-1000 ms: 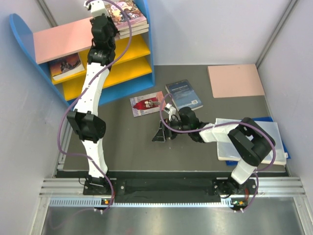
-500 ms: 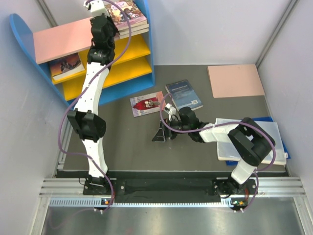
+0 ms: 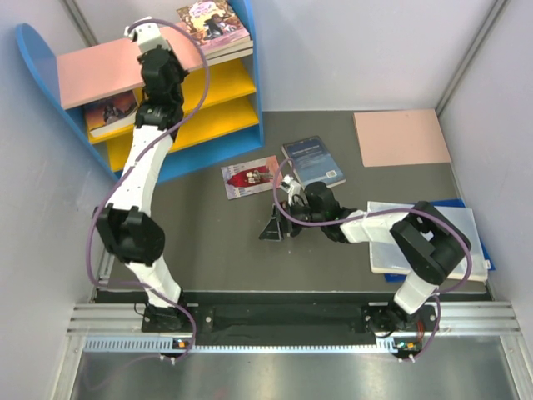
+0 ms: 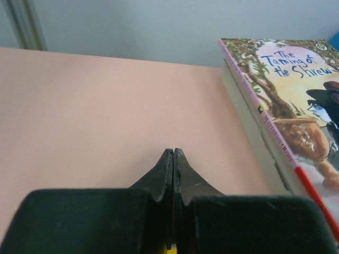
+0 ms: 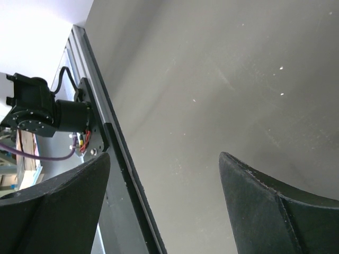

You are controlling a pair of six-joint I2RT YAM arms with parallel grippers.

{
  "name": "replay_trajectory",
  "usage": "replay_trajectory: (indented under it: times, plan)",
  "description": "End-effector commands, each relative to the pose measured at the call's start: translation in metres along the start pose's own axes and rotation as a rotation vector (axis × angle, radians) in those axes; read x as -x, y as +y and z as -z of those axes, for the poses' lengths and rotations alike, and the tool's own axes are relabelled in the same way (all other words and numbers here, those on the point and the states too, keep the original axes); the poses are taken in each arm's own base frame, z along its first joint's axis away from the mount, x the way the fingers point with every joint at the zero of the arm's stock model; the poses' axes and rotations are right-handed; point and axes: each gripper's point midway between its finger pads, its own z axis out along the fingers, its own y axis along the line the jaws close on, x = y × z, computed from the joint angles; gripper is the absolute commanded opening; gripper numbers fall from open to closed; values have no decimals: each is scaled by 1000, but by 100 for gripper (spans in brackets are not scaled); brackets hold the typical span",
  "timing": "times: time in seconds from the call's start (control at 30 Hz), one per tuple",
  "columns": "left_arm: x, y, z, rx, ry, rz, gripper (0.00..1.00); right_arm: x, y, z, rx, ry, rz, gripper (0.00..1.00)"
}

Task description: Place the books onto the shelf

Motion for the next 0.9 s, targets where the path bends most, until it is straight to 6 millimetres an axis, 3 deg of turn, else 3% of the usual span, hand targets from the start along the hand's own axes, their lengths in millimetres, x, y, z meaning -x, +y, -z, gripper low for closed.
replay_trajectory:
  times: [0.0, 0.03, 0.13, 0.23, 0.3, 0.4, 0.6, 0.73, 0.87]
  plan:
    - [15, 21, 37, 23, -21, 55, 0, 27, 22, 6, 21, -78, 84, 84]
    - [28, 18, 51, -20, -47, 86, 0, 30, 22, 6, 16, -81, 90, 84]
    - [42, 12, 85, -103, -55, 127, 0, 41, 25, 11, -20, -104, 116, 84]
    - [34, -1, 116, -211, 12, 158, 0, 60, 17, 22, -132, -129, 188, 84]
    - [23, -16, 133, -288, 66, 184, 0, 68, -3, 33, -253, -135, 172, 84]
    - [-11, -33, 158, -371, 197, 195, 0, 93, -24, 51, -359, -164, 147, 84]
    - [-111, -57, 200, -484, 469, 157, 0, 113, -80, 100, -502, -229, 28, 84]
    - [-170, -67, 214, -526, 617, 123, 0, 119, -113, 131, -574, -251, -13, 84]
    - [-212, -89, 229, -599, 737, 147, 0, 129, -145, 159, -647, -270, -47, 84]
